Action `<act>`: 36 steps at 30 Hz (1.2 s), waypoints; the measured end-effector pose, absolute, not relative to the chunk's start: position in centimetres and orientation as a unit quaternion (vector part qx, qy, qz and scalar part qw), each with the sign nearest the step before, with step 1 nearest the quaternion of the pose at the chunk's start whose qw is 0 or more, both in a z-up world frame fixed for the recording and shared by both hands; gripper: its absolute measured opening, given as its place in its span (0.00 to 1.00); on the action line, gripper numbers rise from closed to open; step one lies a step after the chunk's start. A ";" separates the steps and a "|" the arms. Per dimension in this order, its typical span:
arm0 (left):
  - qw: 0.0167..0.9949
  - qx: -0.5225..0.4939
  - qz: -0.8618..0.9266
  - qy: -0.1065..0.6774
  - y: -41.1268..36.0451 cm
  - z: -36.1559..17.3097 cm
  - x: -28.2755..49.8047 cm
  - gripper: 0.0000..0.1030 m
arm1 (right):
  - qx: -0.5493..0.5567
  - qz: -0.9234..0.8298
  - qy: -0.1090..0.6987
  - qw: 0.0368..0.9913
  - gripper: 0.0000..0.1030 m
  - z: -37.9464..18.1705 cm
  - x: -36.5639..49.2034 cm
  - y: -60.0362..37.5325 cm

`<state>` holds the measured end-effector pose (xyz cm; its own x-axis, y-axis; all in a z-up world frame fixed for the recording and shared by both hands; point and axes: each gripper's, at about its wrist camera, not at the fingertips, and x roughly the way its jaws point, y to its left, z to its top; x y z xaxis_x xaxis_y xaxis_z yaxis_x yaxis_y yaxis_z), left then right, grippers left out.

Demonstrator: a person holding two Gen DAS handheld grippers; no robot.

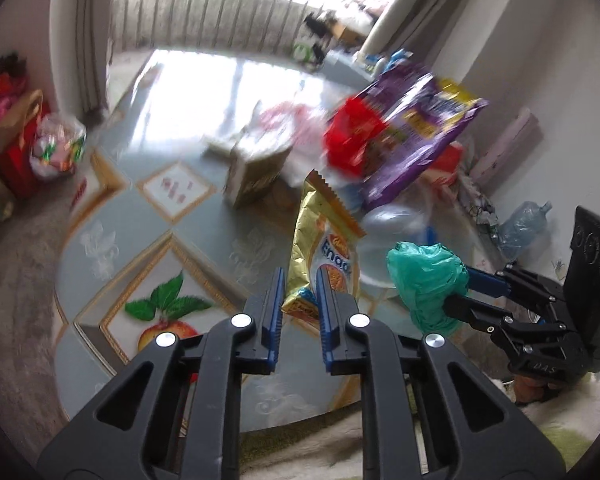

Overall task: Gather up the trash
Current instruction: 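Grasp the yellow snack wrapper with the left tool while the right tool grasps the teal bag, then carry both items over the blue wastebasket and open both tools to drop them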

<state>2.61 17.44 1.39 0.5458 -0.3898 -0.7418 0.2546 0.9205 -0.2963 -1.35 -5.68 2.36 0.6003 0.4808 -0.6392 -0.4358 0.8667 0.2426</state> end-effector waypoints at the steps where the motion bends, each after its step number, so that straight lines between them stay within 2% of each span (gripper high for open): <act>1: 0.879 -0.072 -0.192 0.430 16.7 2.2 2.5 0.13 | 0.042 0.253 0.359 0.898 0.37 2.8 -1.8 -6.4; 11: 0.869 0.003 -0.318 0.379 4.8 6.8 5.2 0.13 | 0.180 0.116 0.271 0.938 0.37 5.2 -6.3 -19.0; 19: 0.808 0.097 -0.416 0.406 -13.2 7.0 9.1 0.14 | 0.295 -0.057 0.234 0.925 0.37 3.6 -9.1 -31.9; 25: 0.734 0.165 -0.473 0.459 -28.8 3.5 10.4 0.14 | 0.403 -0.181 0.226 0.868 0.37 -1.2 -9.9 -41.9; 31: 0.698 0.231 -0.499 0.460 -40.5 -2.4 9.6 0.14 | 0.499 -0.284 0.221 0.789 0.38 -8.6 -10.8 -50.3; 33: 0.689 0.237 -0.509 0.458 -43.4 -4.3 9.4 0.14 | 0.517 -0.304 0.223 0.768 0.41 -11.1 -10.6 -52.6; 35: 0.687 0.246 -0.515 0.450 -45.8 -6.1 9.0 0.22 | 0.528 -0.323 0.230 0.751 0.45 -13.1 -10.1 -54.9; 36: 0.688 0.254 -0.512 0.447 -47.0 -7.1 9.0 0.41 | 0.535 -0.331 0.232 0.742 0.55 -14.1 -9.8 -55.9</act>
